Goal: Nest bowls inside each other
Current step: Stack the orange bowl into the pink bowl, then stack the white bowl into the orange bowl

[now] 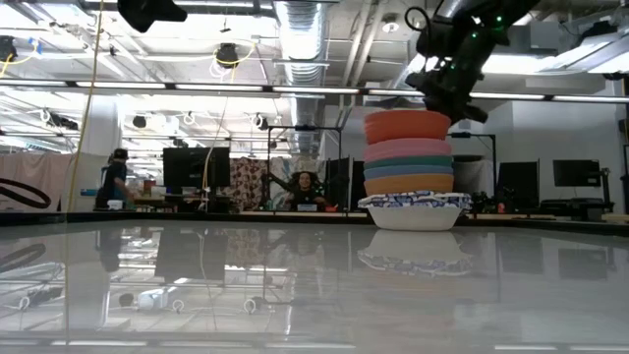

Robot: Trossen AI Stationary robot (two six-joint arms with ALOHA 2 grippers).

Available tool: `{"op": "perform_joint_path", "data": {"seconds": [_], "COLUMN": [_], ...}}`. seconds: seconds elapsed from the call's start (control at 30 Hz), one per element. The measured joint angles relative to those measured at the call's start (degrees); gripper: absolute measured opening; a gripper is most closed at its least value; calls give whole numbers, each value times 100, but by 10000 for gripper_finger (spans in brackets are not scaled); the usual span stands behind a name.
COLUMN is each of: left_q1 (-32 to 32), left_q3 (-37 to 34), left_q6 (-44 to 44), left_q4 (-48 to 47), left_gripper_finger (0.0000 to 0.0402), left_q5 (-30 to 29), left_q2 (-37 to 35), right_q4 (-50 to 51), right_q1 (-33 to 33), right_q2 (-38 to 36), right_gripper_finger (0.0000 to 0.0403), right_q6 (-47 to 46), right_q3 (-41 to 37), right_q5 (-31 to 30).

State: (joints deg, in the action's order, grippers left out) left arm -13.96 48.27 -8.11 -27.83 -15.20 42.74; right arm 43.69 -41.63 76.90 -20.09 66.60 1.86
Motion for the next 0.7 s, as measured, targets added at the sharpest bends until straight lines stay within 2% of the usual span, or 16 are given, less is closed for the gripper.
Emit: {"op": "perform_joint_path", "data": {"seconds": [0.3,0.47,0.6,0.7], "left_q1": [0,-15,-206,-466], "left_q3": [-4,-4,-4,-4], "left_q6": [-332,-688,-1055,-1156], "left_q4": [-349,-972,-1235,-1283], "left_gripper_finger": [273,273,273,273], "left_q5": [167,1063,1485,1486], "left_q2": [161,389,640,826], "right_q4": [-103,-577,-1020,-1064], "right_q1": [-14,-17,-13,-42], "right_q2": [0,-116,-297,-463], "right_gripper_finger": [135,190,210,208], "right_q6": [111,245,302,392], "right_q3": [-192,-196,-196,-196], "right_q5": [148,319,412,339]}}
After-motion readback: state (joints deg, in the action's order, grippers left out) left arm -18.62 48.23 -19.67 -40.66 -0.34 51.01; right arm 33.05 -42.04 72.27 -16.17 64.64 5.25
